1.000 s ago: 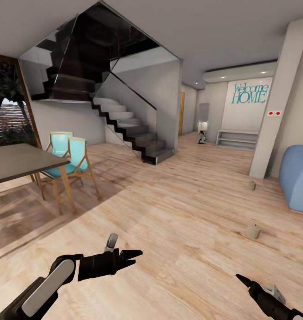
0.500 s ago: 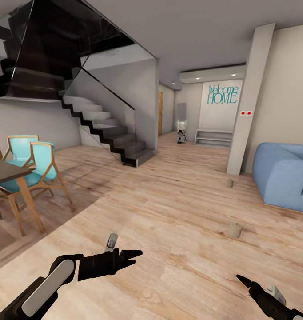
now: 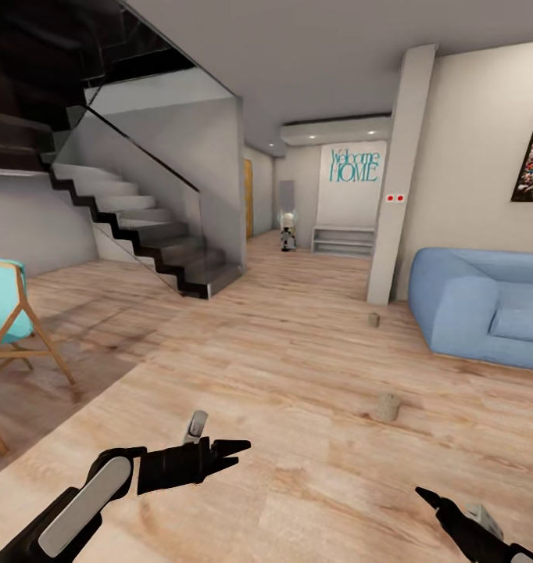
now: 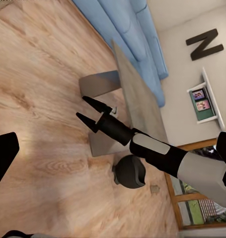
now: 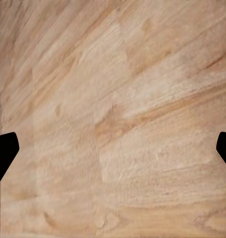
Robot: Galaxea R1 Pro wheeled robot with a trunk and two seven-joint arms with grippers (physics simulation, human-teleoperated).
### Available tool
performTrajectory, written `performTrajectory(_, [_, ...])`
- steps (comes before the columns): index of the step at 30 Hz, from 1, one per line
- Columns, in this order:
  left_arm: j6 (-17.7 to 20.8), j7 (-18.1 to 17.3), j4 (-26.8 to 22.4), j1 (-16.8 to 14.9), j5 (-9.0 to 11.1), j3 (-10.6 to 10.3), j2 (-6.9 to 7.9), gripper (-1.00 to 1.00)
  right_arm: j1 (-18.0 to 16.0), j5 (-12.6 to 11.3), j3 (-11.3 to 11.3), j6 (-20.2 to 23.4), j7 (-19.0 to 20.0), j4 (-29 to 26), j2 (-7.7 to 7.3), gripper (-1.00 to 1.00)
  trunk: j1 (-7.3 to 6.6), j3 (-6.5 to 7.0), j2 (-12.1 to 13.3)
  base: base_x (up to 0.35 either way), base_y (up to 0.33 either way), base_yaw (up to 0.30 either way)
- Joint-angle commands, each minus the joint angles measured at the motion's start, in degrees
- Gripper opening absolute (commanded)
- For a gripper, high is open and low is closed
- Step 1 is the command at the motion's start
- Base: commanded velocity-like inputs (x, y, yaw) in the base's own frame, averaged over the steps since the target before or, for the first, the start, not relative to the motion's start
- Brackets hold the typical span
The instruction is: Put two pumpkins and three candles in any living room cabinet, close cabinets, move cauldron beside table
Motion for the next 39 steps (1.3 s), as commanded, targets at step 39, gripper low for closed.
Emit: performTrajectory(39, [0.1,-0.2,0.0,0.0,0.0,-0.1,0.04,1.0,-0.1,-0.7,0.2,1.1,-1.3,-0.2,-0.18,1.0,0.02,-1.56,0.0,0.328,0.0,-0.017])
